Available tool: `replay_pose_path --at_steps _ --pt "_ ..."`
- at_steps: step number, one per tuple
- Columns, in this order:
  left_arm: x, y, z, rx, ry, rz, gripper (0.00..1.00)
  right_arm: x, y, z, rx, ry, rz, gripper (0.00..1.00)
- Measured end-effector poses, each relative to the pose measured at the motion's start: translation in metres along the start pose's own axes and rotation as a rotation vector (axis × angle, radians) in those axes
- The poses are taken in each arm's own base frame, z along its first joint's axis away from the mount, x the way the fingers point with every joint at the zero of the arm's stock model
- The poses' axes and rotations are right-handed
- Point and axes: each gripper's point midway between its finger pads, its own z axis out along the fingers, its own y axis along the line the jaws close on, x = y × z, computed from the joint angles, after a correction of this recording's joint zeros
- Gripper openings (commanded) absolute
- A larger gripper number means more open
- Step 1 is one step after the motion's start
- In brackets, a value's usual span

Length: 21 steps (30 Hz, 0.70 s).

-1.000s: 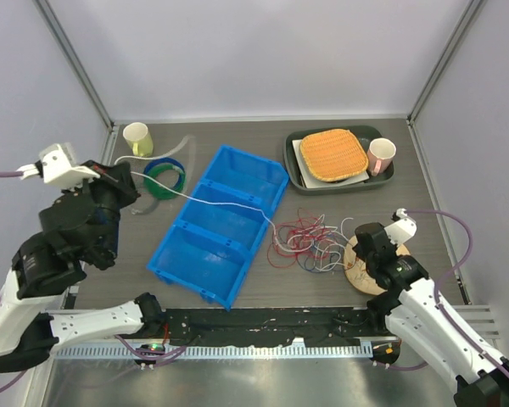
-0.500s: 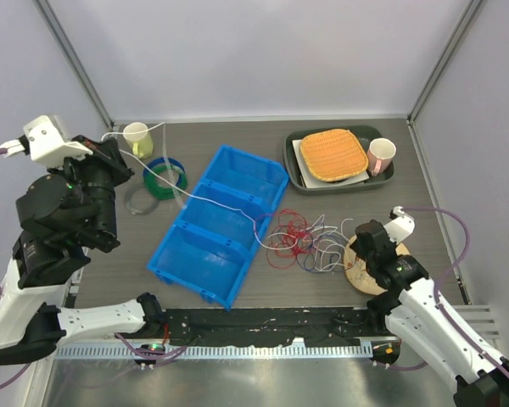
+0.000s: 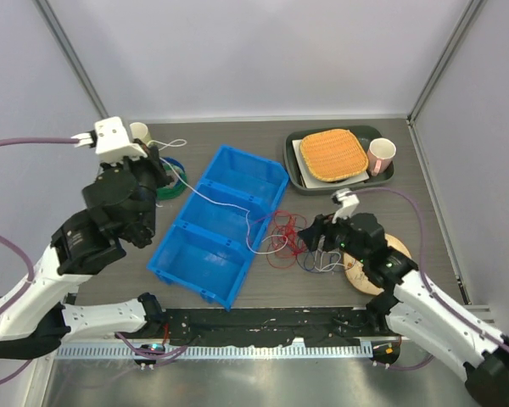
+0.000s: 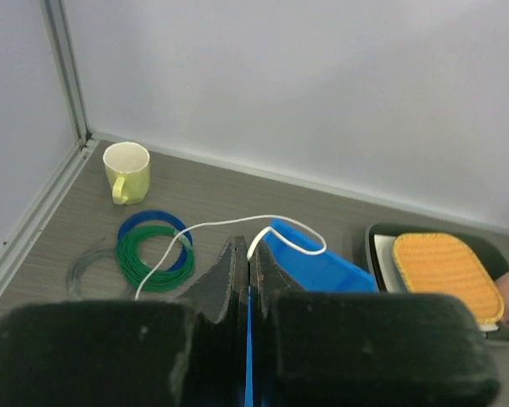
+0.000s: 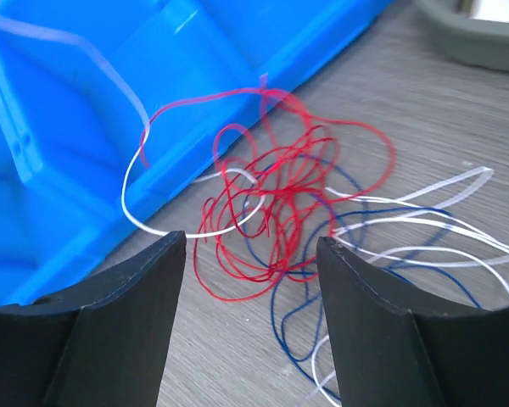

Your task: Untangle the cables

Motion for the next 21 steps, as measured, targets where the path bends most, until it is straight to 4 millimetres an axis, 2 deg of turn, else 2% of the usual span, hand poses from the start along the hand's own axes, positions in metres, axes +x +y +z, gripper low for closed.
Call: replay_pose_path --at_steps 1,4,6,12,19,21 --pt "0.007 -0.004 0.001 0.008 0.011 0.014 0.0 0.006 0.008 0.006 -0.031 0.023 -0.043 0.7" --pt "0.024 -0.01 0.003 0.025 0.039 0.052 0.01 0.025 0.017 0.026 -0.039 0.107 -0.141 0.7" --pt "0.026 -0.01 0.002 0.029 0.046 0.046 0.0 0.031 0.012 0.043 0.007 0.167 -0.179 0.7" --pt "0.024 -0.001 -0.004 0.052 0.046 0.001 0.0 0.019 0.0 0.092 0.113 0.207 -0.245 0.7" --pt "0.022 0.001 -0.007 0.069 0.046 -0.021 0.0 0.041 -0.009 0.12 0.128 0.285 -0.281 0.66" --pt "0.023 0.0 -0.007 0.07 0.048 -0.023 0.0 0.049 -0.013 0.122 0.137 0.309 -0.283 0.59"
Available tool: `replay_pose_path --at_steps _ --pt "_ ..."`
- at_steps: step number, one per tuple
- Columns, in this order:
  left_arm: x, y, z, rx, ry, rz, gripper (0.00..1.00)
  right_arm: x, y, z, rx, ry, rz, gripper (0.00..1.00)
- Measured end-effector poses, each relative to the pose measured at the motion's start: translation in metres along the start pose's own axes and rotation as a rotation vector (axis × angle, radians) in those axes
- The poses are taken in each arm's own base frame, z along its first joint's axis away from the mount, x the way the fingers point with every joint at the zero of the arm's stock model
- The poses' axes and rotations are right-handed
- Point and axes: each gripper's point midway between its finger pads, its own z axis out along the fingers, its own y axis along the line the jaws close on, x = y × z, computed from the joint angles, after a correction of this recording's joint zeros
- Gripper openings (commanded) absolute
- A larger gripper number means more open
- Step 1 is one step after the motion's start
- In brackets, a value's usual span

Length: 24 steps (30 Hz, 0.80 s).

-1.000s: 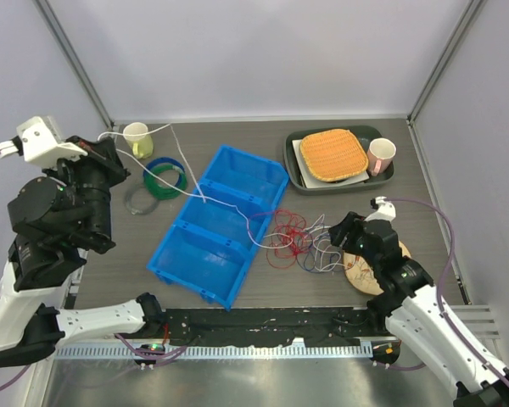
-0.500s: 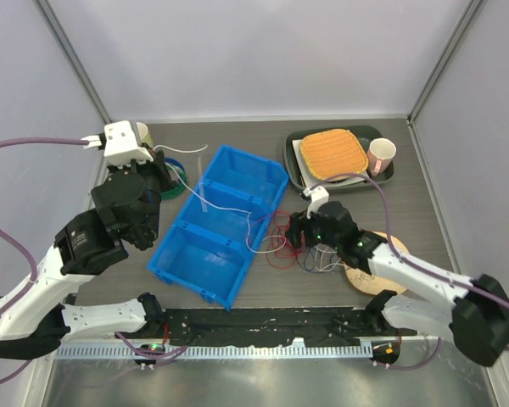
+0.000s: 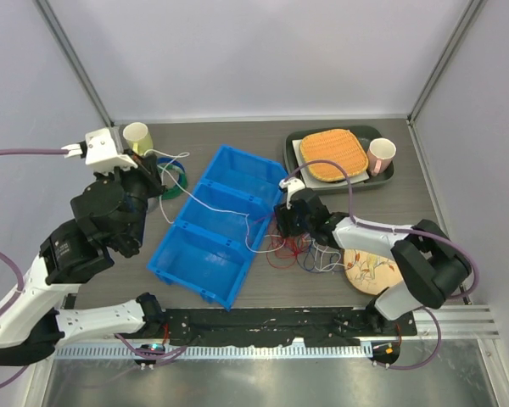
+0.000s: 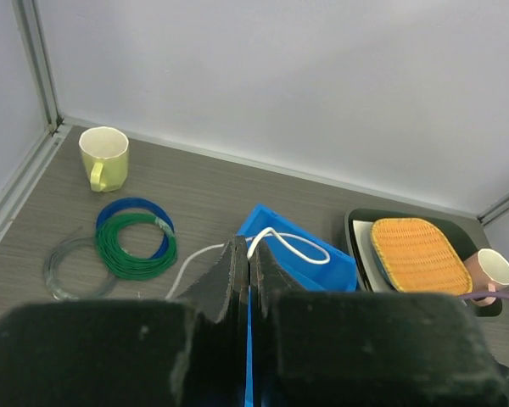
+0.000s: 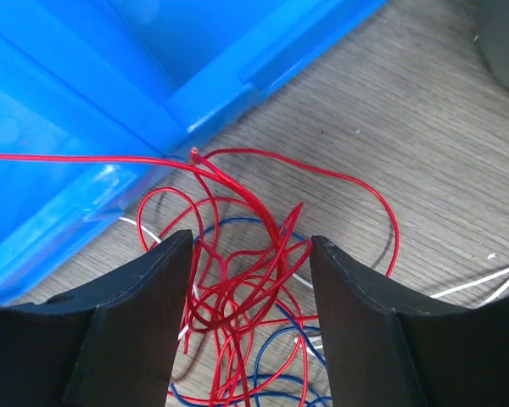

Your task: Untangle the cables

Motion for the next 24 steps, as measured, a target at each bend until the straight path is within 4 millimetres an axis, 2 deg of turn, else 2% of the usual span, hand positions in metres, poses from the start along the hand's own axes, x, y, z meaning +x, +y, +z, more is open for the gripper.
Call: replay_pose_path --at_steps 1,2,4,5,6,9,11,14,18,21,24 --pt "0.001 -0.001 0.0 0.002 0.002 0.001 0.0 0.004 -0.001 0.003 0.004 0.014 0.0 0.54" --pt "0.002 -0.002 0.001 0.003 0.003 0.0 0.0 0.009 -0.004 0.006 0.011 0.029 0.004 0.41" --pt "0.003 -0.003 0.001 0.003 0.005 0.004 0.0 0.015 -0.007 0.011 0.019 0.049 0.008 0.22" --pt "0.004 -0.004 0.002 0.003 0.007 0.007 0.0 0.018 -0.009 0.014 0.024 0.056 0.023 0.07" --pt "0.005 -0.005 0.002 0.002 0.009 0.012 0.0 0.018 -0.011 0.015 0.029 0.054 0.036 0.01" --pt "0.005 -0.007 0.004 0.003 0.007 0.017 0.0 0.012 -0.022 0.015 0.06 0.017 0.087 0.01" --pt "0.007 -0.008 0.006 -0.005 0.008 0.037 0.0 0.009 -0.032 0.007 0.104 -0.005 0.121 0.01" --pt "0.007 -0.006 0.009 -0.045 -0.005 0.059 0.0 -0.007 -0.065 -0.023 0.237 -0.073 0.238 0.01" --pt "0.009 -0.007 0.013 -0.083 -0.023 0.083 0.0 -0.026 -0.128 -0.079 0.455 -0.213 0.467 0.01" --pt "0.01 -0.005 0.017 -0.125 -0.035 0.118 0.0 -0.012 -0.172 -0.124 0.636 -0.286 0.62 0.01" --pt "0.003 0.004 0.019 -0.178 -0.057 0.121 0.0 0.014 -0.199 -0.151 0.78 -0.282 0.72 0.01"
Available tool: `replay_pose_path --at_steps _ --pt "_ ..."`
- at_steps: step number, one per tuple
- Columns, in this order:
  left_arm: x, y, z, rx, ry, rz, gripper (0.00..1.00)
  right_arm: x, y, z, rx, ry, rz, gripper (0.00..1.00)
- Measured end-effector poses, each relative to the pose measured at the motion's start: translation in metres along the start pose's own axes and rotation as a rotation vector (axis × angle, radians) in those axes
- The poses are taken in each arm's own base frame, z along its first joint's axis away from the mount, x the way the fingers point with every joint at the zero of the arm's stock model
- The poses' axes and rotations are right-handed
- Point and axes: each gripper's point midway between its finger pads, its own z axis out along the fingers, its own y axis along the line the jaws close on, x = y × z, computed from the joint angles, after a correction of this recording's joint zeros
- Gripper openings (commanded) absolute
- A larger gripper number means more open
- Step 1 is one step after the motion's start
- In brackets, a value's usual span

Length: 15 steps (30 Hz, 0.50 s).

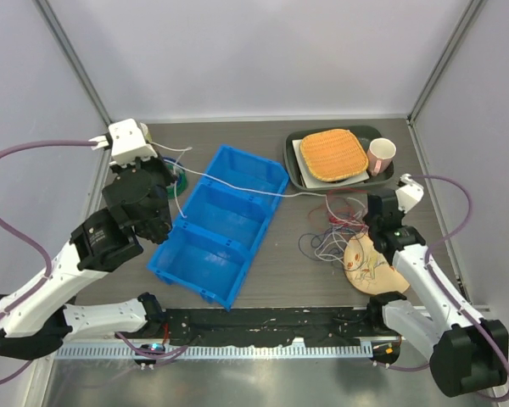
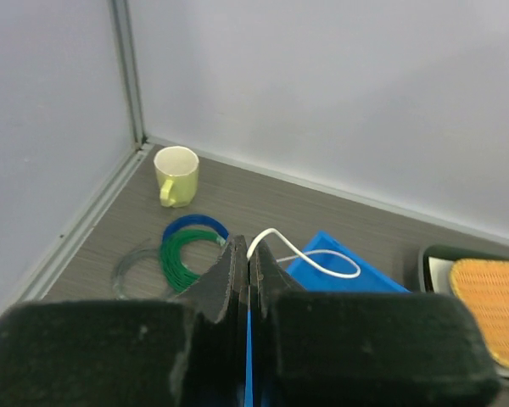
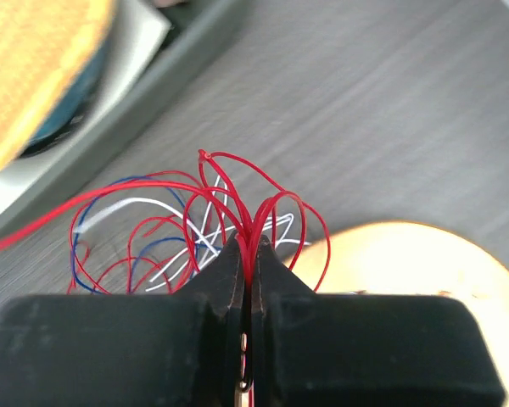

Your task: Untangle the cables

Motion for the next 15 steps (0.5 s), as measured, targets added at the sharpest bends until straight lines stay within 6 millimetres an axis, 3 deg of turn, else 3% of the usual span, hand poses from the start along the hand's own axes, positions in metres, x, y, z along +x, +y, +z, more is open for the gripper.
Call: replay_pose_path --at_steps 3,7,10,15 --pt "-0.009 0.018 0.003 -0.069 -0.025 -0.014 0.0 0.0 -0.034 0.003 0.125 0.012 0.054 0.01" --pt "-0.02 0.048 0.003 -0.186 -0.07 -0.038 0.0 0.002 -0.06 0.005 0.218 0.032 0.101 0.01" --pt "-0.023 0.059 0.002 -0.234 -0.08 -0.044 0.0 0.005 -0.061 0.005 0.215 0.051 0.106 0.01" --pt "-0.027 0.06 0.002 -0.262 -0.081 -0.051 0.0 0.015 -0.045 0.004 0.105 0.094 0.092 0.01"
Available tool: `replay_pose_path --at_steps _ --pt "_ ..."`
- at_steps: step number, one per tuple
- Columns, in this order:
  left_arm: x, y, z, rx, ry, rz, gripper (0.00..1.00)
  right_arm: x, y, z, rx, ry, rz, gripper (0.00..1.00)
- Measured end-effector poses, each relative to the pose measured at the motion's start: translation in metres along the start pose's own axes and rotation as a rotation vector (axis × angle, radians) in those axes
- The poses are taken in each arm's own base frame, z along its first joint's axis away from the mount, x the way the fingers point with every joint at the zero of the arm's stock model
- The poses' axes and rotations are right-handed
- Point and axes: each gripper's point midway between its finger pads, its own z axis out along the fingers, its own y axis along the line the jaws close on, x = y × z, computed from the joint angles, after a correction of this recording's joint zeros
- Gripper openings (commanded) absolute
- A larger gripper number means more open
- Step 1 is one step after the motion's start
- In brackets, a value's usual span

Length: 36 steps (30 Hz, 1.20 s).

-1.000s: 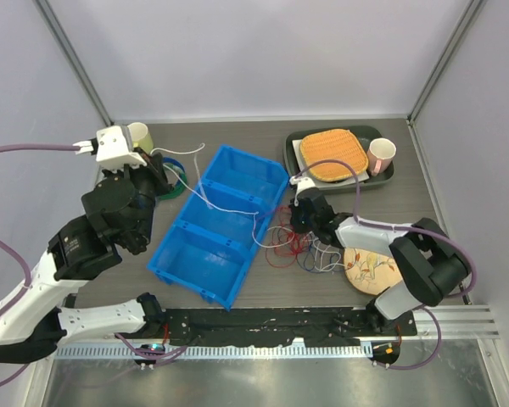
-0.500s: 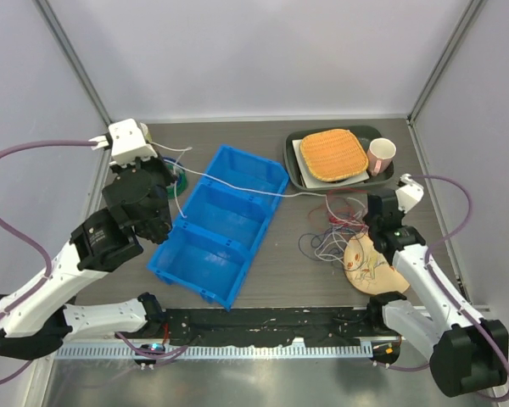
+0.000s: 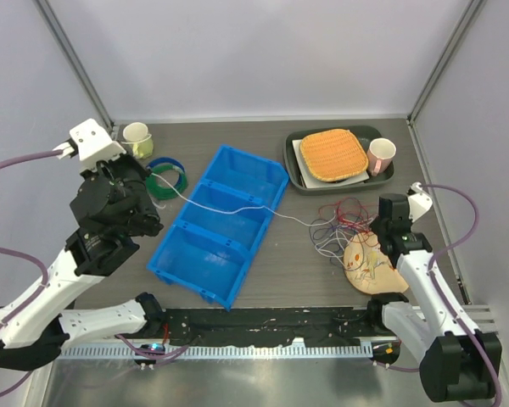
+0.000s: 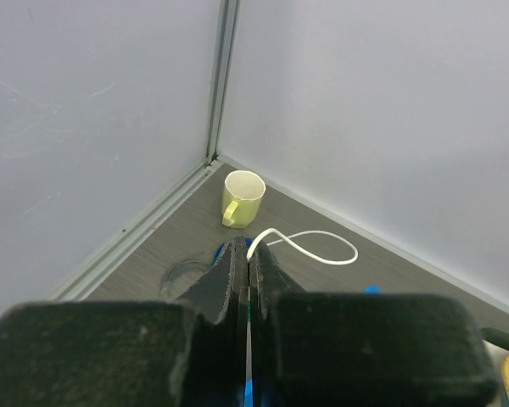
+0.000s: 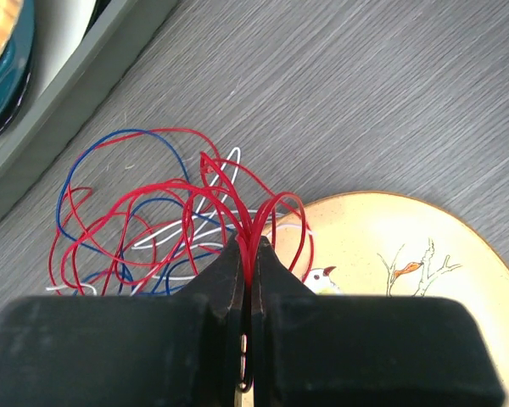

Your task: Untangle the cables

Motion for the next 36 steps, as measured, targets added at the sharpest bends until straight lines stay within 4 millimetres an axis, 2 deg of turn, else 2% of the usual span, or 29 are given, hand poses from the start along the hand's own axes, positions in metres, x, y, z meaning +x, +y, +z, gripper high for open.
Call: replay_pose_path --at_steps 4,7,9,12,15,18,21,24,27,29,32,36 --pt "0.004 -0.009 0.001 0.001 0.002 0.025 0.0 0.0 0.007 -0.009 -0.072 -0.005 -0.008 0.01" --pt "0.007 -0.02 0.002 0.012 0.003 0.047 0.0 0.001 0.029 -0.016 -0.207 0.014 -0.023 0.01" --pt "0.004 -0.031 0.002 0.034 0.002 0.06 0.0 0.009 0.047 -0.022 -0.327 0.051 -0.042 0.01" --pt "-0.006 -0.05 0.003 0.097 0.002 0.039 0.0 0.025 0.073 -0.034 -0.507 0.112 -0.068 0.01" --pt "-0.013 -0.076 -0.002 0.242 0.012 0.008 0.0 0.034 0.077 -0.036 -0.545 0.144 -0.084 0.01" --pt "0.001 -0.109 -0.015 0.442 0.052 0.028 0.0 0.037 0.076 -0.034 -0.539 0.157 -0.09 0.01" --pt "0.033 -0.15 -0.04 0.678 0.133 0.081 0.0 0.039 0.081 -0.037 -0.569 0.166 -0.092 0.01" --pt "0.079 -0.186 -0.066 0.847 0.235 0.159 0.0 0.037 0.083 -0.039 -0.584 0.16 -0.092 0.01" --pt "0.148 -0.214 -0.092 0.944 0.356 0.289 0.0 0.034 0.08 -0.037 -0.566 0.145 -0.089 0.01" --pt "0.198 -0.22 -0.111 0.979 0.436 0.391 0.0 0.034 0.077 -0.035 -0.546 0.14 -0.088 0.01" --pt "0.26 -0.219 -0.137 1.008 0.529 0.519 0.0 0.035 0.071 -0.032 -0.51 0.142 -0.089 0.01" --pt "0.319 -0.215 -0.161 1.012 0.615 0.64 0.0 0.036 0.064 -0.028 -0.469 0.14 -0.088 0.01"
